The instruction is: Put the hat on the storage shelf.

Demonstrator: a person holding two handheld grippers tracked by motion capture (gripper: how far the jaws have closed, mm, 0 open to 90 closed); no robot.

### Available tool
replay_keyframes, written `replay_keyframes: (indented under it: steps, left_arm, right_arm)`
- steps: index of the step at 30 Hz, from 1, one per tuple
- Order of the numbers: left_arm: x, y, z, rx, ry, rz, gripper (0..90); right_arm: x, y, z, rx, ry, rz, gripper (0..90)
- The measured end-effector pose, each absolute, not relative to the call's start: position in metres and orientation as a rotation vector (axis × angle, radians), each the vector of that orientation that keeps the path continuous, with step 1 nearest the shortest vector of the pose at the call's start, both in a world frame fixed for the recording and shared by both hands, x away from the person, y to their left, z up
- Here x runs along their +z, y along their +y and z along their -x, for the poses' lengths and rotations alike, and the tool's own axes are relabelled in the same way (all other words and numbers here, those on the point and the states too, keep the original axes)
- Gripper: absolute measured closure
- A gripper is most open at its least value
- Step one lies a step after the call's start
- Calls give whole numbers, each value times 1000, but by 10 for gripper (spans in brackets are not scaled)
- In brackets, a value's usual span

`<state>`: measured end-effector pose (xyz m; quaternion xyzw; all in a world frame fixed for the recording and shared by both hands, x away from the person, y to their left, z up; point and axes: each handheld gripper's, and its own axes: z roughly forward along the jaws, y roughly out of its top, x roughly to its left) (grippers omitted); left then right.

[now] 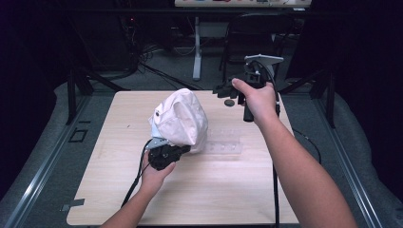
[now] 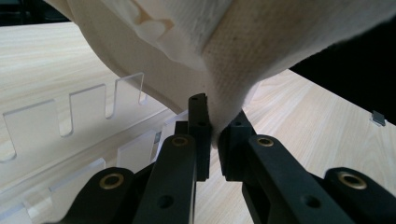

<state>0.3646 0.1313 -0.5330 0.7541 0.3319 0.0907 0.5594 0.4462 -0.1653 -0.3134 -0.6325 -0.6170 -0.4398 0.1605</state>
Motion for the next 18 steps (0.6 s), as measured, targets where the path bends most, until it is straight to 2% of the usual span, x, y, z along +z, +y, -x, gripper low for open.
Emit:
replay_keyframes:
  steps: [13, 18]
  left_arm:
    - [-533, 131, -362, 208, 788, -1796, 844]
    - [-532, 126, -358, 234, 798, -1819, 742]
  right_arm:
    - [-310, -180, -443, -1262, -1766, 1826, 690]
    - [-310, -184, -443, -1263, -1768, 1839, 688]
